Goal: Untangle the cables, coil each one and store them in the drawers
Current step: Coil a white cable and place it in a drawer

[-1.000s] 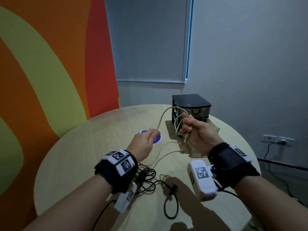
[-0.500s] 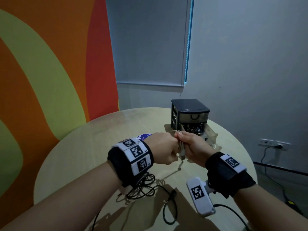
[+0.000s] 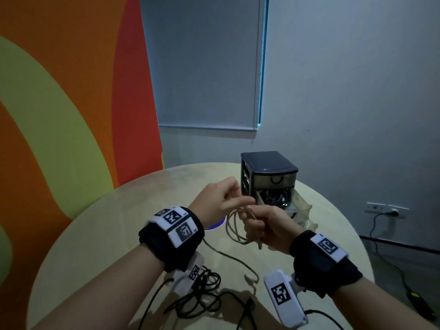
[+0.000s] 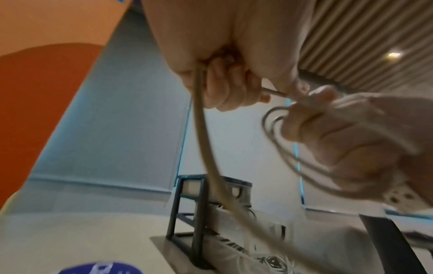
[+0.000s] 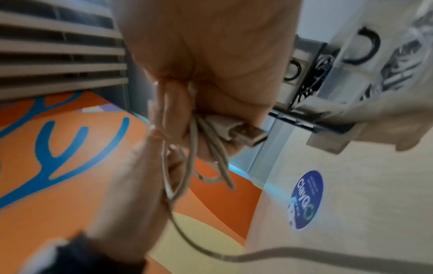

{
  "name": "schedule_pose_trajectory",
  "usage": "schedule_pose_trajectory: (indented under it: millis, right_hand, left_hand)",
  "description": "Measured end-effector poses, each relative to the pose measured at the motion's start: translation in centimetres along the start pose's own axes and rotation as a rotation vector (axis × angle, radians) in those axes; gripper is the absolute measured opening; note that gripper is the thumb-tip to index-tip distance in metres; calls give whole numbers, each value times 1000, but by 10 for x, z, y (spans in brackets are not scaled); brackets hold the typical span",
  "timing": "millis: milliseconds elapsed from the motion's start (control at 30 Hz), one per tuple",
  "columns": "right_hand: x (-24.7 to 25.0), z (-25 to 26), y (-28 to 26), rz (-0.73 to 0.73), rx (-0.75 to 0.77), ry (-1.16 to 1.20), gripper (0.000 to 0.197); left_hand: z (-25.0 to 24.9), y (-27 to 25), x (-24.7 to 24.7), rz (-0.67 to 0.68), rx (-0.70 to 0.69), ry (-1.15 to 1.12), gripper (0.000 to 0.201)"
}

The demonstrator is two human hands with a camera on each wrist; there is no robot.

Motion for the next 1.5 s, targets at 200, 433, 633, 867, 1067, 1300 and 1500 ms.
schedule_pose_trajectory:
  millis: [200,433,633,867,1067,1300,1500]
  right_hand:
    - [8,21,17,-29,142,384,24]
    - [10,23,29,-89,263,328,23]
    - [31,11,34,-169,281,-39,38]
    - [48,-14,33,-208,19,-1014,19]
    - [51,-17,21,-127,-50,-472,33]
    - [25,5,20,-76,56,-95,44]
    - [22,7,31,-56,138,34,32]
  left_hand:
    - [47,-5,6,-180,163,-135,23]
    - [50,-16,-46,34,346,86,29]
    - [45,-18,-65,255,340,474,31]
    - [6,-16,-72,394,-117,687,28]
    - [16,1,-34,165,-92,259,27]
    - [57,-2,-20,-134,216,-134,22]
    - [60,-7,-35,-3,357,-45,26]
Point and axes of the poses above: each hand's wrist, its own y-axis towards the middle knuckle, its own x-axis out of the back of the hand, z = x × y, the point moved 8 cm from there along y, towards the middle knuckle, and after that the axes turned 4 degrees about x, right-handed, at the moved point
